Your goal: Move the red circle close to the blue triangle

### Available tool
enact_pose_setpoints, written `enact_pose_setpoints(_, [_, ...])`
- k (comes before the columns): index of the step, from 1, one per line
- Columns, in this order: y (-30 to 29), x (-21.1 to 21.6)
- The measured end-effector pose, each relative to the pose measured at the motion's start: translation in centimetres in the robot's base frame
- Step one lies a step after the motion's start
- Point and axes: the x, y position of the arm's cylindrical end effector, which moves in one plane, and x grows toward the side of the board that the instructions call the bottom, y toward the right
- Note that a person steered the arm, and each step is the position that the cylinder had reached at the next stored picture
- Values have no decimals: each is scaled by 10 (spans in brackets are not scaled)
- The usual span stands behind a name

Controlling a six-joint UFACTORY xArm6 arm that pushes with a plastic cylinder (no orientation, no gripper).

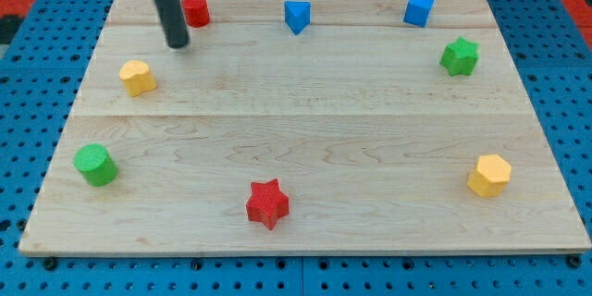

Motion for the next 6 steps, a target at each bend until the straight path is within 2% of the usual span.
enact_pose_setpoints(1, [-43,-39])
enact_pose_setpoints(2, [-7,-56])
enact_pose_setpoints(3, [103,-41])
enact_pose_setpoints(4, [158,22])
enact_pose_setpoints(5, [143,118])
enact_pose_setpoints(6, [42,124])
